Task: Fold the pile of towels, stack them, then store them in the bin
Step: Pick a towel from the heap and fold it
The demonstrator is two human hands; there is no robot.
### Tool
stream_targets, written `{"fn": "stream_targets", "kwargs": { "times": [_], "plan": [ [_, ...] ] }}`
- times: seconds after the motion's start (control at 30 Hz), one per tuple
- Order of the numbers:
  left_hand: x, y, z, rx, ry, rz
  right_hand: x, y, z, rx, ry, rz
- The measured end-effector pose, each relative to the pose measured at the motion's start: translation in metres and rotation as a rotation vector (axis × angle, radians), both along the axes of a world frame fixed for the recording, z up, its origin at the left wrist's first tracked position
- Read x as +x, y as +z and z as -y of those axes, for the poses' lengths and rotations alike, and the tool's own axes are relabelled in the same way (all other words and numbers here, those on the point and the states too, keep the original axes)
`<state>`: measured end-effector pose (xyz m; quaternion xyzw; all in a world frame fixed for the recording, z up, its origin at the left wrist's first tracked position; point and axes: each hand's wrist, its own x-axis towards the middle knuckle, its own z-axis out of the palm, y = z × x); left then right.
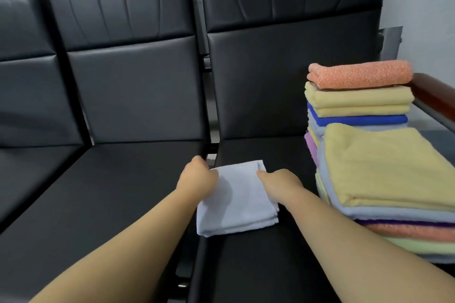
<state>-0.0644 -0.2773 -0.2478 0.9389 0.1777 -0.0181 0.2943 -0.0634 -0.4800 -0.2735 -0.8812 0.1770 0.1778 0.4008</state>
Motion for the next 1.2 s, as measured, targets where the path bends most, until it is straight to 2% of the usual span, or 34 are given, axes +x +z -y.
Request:
{"fn": "stream_targets", "kwargs": {
  "times": [0.13, 0.33, 0.47, 0.6, 0.73, 0.87, 1.0, 1.1, 1.2],
  "plan": [
    [-0.016, -0.022, -0.02, -0.009, 0.013, -0.218, 0.003, 0.006, -0.014, -0.118, 0.093, -0.032],
    [-0.011, -0.026, -0.017, -0.237, -0.017, -0.276, 0.004, 0.009, -0.034, -0.289, 0.138, -0.121],
    [-0.016, -0.018, -0.014, -0.328, 0.019, -0.172, -0.002, 0.015, -0.037, -0.292, 0.128, -0.076],
    [-0.029, 0.011, -0.011, -0.479, 0.063, 0.084, -0.019, 0.047, -0.026, -0.102, 0.076, 0.171],
    [-0.039, 0.065, 0.018, -0.552, -0.003, 0.248, -0.033, 0.109, 0.011, -0.094, 0.052, 0.429],
    [-0.041, 0.104, 0.07, -0.582, -0.104, 0.294, -0.046, 0.151, 0.069, -0.073, -0.009, 0.577],
    [-0.035, 0.127, 0.149, -0.617, -0.204, 0.266, -0.062, 0.16, 0.15, -0.061, -0.149, 0.622],
    [-0.03, 0.125, 0.2, -0.641, -0.253, 0.222, -0.073, 0.157, 0.199, -0.086, -0.237, 0.644],
    [-0.025, 0.099, 0.237, -0.534, -0.275, 0.165, -0.075, 0.129, 0.235, -0.128, -0.301, 0.596]
  ]
}}
